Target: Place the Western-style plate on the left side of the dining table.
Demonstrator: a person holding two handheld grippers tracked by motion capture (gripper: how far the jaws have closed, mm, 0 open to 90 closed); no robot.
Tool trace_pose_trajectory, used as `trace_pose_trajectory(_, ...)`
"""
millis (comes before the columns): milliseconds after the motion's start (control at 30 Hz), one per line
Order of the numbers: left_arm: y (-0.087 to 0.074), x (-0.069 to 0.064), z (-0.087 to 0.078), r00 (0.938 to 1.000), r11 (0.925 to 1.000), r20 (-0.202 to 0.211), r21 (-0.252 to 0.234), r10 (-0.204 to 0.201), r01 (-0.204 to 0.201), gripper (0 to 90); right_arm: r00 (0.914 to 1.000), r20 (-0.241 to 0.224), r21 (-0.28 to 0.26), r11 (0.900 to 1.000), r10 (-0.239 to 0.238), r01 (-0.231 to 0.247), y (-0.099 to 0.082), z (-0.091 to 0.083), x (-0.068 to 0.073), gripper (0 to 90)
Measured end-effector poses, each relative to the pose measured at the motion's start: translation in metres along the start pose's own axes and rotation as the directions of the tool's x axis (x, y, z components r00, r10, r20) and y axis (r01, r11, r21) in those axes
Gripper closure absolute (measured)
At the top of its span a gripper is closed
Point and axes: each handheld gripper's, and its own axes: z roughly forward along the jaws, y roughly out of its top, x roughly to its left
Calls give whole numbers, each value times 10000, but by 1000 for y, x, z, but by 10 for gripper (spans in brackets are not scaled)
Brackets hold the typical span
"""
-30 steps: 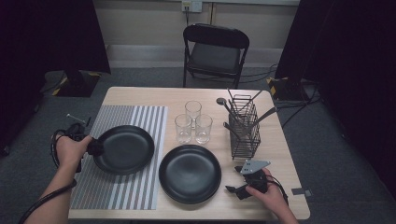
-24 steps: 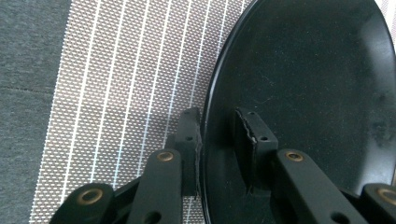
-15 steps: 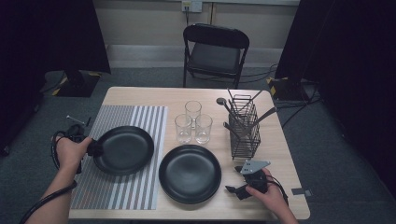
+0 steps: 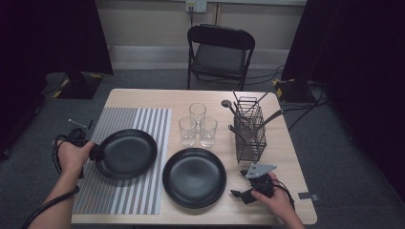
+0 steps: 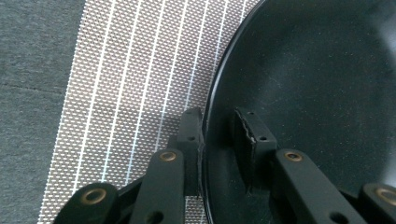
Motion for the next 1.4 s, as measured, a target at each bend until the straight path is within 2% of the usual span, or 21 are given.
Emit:
trace_pose_trajectory(33, 0, 0, 1, 9999, 9998, 19, -115, -167, 167, 734, 10000, 1, -5, 10000, -3, 3, 0, 0, 0, 135)
trace_pose_trajectory(200, 0, 1, 1, 10000, 9999, 19, -110, -82, 82, 744, 10000, 2, 1, 10000, 5, -5, 0, 0, 0, 134)
trace_pose_trajectory(533, -1, 4, 4, 9997, 9997, 12, -111, -225, 225, 756, 10000, 4, -2, 10000, 6, -6, 0, 0, 0, 134)
trace_pose_trajectory(633, -1, 4, 4, 9996, 9997, -115, -88, -250, 249, 760, 10000, 7, 1, 10000, 7, -7, 0, 0, 0, 134)
trace_pose_trajectory(833, 0, 4, 4, 9995, 9997, -194, -74, -253, 252, 768, 10000, 8, 2, 10000, 7, -7, 0, 0, 0, 134)
trace_pose_trajectory(933, 0, 4, 3, 9998, 9998, -89, -47, -203, 202, 772, 10000, 7, 3, 10000, 8, -8, 0, 0, 0, 134)
trace_pose_trajectory(1167, 0, 4, 2, 9996, 9999, -223, -23, -146, 145, 781, 10000, 5, 1, 10000, 8, -8, 0, 0, 0, 134)
trace_pose_trajectory(1400, 0, 7, -3, 9999, 9999, -42, -11, -143, 143, 773, 10000, 9, 1, 10000, -3, 3, 0, 0, 0, 134)
